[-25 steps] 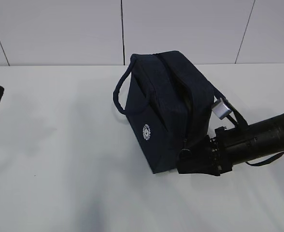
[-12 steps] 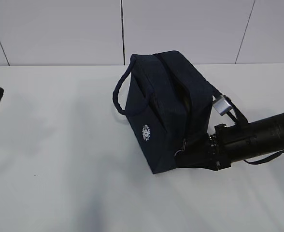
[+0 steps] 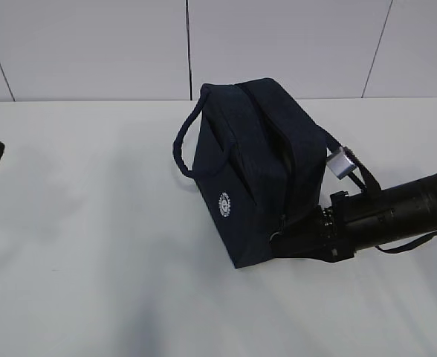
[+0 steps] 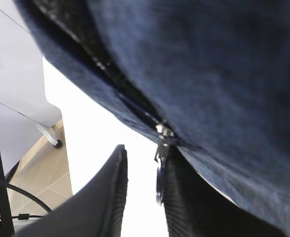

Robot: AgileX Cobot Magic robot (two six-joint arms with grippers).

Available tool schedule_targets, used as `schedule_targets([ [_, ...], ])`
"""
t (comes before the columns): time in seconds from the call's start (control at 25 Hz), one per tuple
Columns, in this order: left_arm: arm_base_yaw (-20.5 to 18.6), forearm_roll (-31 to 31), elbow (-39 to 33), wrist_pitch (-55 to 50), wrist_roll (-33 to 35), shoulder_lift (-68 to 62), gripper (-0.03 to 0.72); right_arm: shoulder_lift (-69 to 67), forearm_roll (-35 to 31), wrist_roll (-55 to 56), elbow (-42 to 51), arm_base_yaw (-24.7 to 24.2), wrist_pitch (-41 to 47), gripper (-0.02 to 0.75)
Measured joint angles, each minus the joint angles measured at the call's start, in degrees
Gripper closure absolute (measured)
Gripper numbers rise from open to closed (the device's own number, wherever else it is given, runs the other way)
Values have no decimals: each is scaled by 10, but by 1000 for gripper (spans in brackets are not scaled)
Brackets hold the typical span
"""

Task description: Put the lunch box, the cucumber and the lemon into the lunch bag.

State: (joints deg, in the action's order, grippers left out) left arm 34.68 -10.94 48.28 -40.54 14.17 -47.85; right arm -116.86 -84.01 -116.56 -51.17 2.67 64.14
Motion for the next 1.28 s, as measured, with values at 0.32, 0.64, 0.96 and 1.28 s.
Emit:
schedule_targets([
  [0.32, 0, 0, 0, -1, 0, 0, 397, 0, 0, 0, 0, 0, -3, 545],
  [0.64, 0, 0, 0, -1, 0, 0, 397, 0, 17, 0, 0, 0, -15, 652],
  [0.96, 0, 0, 0, -1, 0, 0, 397, 0, 17, 0, 0, 0, -17, 729],
  [1.28, 0, 0, 0, -1, 0, 0, 397, 0, 11, 2, 0, 0, -18, 731],
])
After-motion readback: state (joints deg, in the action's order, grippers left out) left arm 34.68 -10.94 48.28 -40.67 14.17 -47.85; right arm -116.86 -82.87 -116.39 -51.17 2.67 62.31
